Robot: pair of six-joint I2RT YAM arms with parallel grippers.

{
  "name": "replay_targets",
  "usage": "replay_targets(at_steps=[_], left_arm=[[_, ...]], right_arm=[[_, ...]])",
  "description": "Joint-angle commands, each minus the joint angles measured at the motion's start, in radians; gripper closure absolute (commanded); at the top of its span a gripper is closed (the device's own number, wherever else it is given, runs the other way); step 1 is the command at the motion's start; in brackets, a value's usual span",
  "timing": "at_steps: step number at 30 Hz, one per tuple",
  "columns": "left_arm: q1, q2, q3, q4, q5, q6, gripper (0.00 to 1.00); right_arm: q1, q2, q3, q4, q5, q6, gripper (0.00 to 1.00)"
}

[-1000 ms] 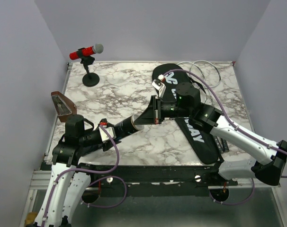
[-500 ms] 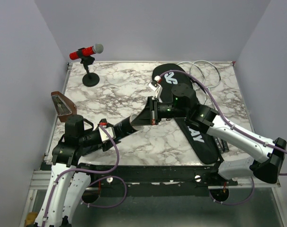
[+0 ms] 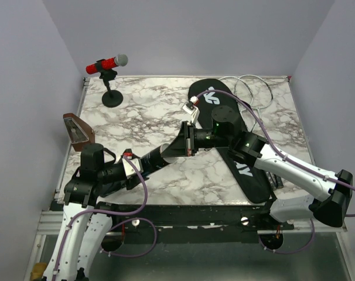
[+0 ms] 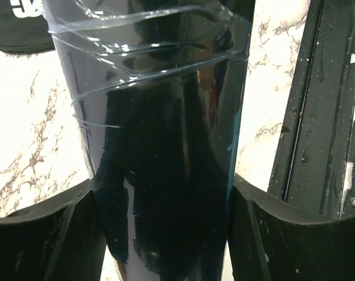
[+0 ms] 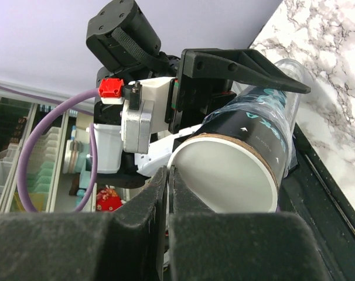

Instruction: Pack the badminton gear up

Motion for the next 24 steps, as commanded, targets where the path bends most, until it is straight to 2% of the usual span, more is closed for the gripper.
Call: replay_targets(at_steps=[1, 5, 8, 16, 24], left_arm=[[0.000, -0.021, 0.065, 0.030, 0.081, 0.028, 0.64], [0.000, -0.038, 0.065, 0.022, 0.089, 0.047, 0.64], [0.000, -0.051, 0.067, 0.021, 0.098, 0.048, 0.64], [0.000, -0.071, 0.071, -0.031, 0.109, 0.106, 0.64], [0.000, -0.095, 0.080, -0.062, 0.120, 0.137, 0.64]], right_arm=[[0.017, 0.005, -0.034, 0.014, -0.032, 0.014, 0.84], [0.017, -0.003, -0.057, 0.056, -0.056, 0.042, 0.63], [0.016, -0.009, -0.071, 0.079, -0.068, 0.054, 0.60], [0.016, -0.020, -0.069, 0.083, -0.061, 0.067, 0.59], [0.016, -0.006, -0.008, -0.032, -0.002, -0.001, 0.60]])
